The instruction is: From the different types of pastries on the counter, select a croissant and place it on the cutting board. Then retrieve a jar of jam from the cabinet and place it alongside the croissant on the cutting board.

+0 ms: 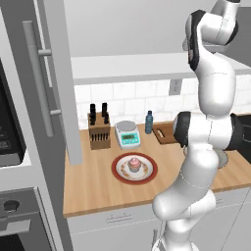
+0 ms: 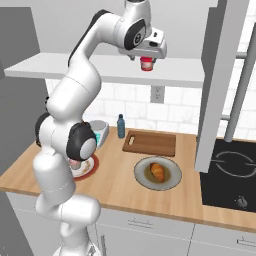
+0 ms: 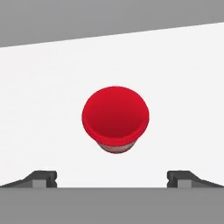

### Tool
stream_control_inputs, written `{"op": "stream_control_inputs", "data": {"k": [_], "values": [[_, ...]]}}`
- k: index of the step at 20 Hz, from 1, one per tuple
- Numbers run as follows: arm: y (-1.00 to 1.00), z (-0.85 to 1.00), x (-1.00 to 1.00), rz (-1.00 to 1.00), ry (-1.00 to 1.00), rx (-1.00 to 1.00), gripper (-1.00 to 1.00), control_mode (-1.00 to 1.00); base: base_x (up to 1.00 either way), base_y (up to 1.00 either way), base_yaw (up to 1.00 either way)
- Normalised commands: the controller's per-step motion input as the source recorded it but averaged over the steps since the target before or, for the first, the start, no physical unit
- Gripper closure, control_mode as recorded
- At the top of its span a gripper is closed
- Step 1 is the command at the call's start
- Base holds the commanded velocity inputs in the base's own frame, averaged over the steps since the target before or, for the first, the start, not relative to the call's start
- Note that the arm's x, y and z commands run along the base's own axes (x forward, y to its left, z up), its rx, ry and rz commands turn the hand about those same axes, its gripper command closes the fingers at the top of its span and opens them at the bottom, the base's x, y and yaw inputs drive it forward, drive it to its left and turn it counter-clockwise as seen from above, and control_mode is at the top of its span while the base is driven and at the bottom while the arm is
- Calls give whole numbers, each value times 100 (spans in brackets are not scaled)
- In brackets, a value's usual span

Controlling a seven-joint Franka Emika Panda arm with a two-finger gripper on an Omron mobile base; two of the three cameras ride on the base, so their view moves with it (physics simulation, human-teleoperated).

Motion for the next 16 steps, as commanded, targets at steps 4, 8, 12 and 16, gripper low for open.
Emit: {"op": "stream_control_inputs", "data": {"k": [4, 8, 12, 16], "values": [[2, -4, 3, 0, 0, 6, -100, -100, 0, 0, 0], [2, -13, 49, 0, 0, 1, -100, -100, 0, 0, 0], [1, 0, 10, 0, -3, 3, -100, -100, 0, 0, 0], [-28, -4, 28, 5, -7, 4, -100, -100, 0, 0, 0]]}}
